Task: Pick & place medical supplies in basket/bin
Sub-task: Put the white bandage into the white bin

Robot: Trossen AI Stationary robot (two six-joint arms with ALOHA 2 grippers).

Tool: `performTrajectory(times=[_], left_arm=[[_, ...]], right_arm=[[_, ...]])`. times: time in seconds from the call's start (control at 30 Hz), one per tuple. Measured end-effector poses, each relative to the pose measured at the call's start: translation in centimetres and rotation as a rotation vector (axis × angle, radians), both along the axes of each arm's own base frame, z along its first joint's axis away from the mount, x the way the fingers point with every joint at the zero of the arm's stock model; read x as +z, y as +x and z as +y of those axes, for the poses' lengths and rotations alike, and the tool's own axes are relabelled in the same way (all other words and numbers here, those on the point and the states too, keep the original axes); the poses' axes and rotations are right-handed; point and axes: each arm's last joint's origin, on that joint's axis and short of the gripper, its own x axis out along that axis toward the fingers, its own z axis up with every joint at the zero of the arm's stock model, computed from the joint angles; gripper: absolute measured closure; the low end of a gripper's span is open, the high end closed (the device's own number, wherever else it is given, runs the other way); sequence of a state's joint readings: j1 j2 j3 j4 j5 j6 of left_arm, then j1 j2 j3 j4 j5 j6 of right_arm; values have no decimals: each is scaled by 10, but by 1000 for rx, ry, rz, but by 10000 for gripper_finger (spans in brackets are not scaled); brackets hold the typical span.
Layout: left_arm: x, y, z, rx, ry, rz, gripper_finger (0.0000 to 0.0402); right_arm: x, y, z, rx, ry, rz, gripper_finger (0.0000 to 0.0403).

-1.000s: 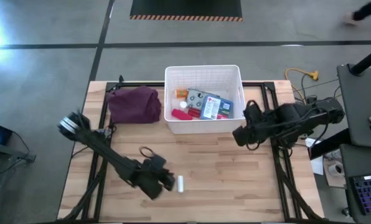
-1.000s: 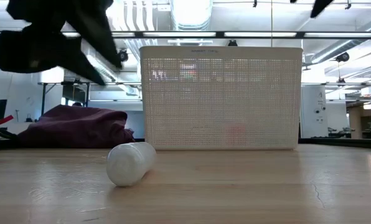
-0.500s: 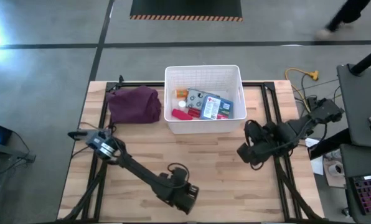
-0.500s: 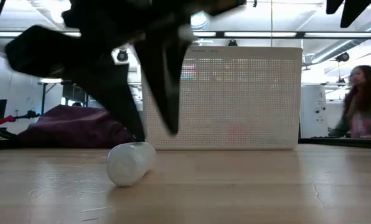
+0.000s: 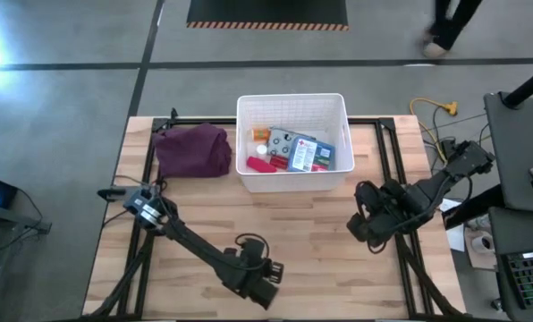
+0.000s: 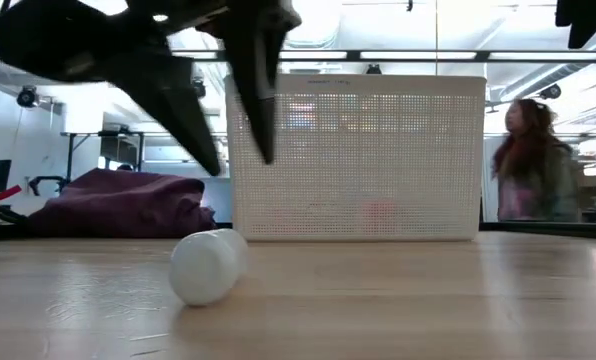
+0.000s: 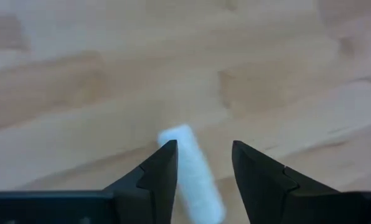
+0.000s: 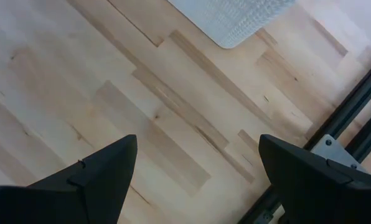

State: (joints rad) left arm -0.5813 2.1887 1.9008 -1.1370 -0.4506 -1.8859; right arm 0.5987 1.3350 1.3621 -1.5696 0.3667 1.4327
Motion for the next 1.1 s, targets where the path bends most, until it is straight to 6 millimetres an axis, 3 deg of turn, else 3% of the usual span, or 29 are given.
performTrajectory(times=[0.47,0.8,0.93,1.1], left_arm=[[-2,-1,-2,6,-70,28,163],[-38,0,-5,-10,-175,9,162],[-44,-2,-4,-10,-175,19,164],[-52,-6,-1,-12,-160,54,203]], right_arm=[[-7,-12,-9,-6,-15,-1,74],[-7,-12,-9,-9,-27,-12,74],[-7,-12,-9,-9,-27,-12,74],[-7,-12,-9,-9,-27,-12,76]])
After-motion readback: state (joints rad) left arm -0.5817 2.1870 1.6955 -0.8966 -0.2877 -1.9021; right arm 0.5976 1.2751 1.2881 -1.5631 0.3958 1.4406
